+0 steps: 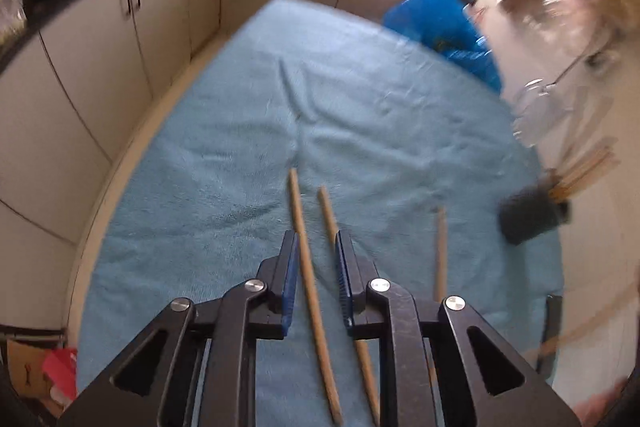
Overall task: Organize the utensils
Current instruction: 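Lift the chopsticks upright with both grippers, then carry both upright chopsticks toward the grey cup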
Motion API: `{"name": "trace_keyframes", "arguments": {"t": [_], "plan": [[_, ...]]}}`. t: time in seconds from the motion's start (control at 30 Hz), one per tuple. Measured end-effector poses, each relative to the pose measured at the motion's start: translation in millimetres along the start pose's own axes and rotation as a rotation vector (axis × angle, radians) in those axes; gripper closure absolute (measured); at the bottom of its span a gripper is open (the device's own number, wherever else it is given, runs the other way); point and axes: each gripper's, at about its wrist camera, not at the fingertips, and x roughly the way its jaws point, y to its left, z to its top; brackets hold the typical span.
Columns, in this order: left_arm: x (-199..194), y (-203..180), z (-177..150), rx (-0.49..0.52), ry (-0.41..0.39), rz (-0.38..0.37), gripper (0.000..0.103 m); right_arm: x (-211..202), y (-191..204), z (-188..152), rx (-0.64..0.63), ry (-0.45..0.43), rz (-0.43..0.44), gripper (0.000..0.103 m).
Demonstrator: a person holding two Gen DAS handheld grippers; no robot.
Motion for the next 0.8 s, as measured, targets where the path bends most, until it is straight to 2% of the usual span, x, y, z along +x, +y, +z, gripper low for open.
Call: {"name": "trace_keyframes", "arguments": {"t": [0.17, 0.2, 0.3, 0.43, 0.47, 0.6, 0.67, 0.8], "plan": [[51, 9, 16, -0.056, 0.094, 0.039, 0.085, 1, -2, 0, 0.000, 0.006, -0.005, 0.097], [56, 10, 17, -0.052, 0.101, 0.031, 0.085, 2, -3, 1, 0.000, 0.006, -0.007, 0.097], [74, 7, 23, -0.053, 0.118, 0.077, 0.085, 3, -6, 1, 0.007, 0.010, -0.010, 0.097], [79, 0, 33, -0.028, 0.105, 0.110, 0.084, 4, -7, 0, 0.016, 0.016, -0.012, 0.097], [80, -2, 34, -0.017, 0.105, 0.127, 0.097, 4, -8, 1, 0.018, 0.016, -0.011, 0.097], [76, -3, 29, -0.008, 0.100, 0.105, 0.098, 3, -8, 1, 0.018, 0.014, -0.016, 0.097], [62, -5, 21, 0.010, 0.060, 0.064, 0.098, 2, -9, 2, 0.020, 0.012, -0.018, 0.097], [14, -12, 5, 0.051, -0.085, 0.033, 0.098, -1, -9, 3, 0.020, 0.002, -0.015, 0.097]]}}
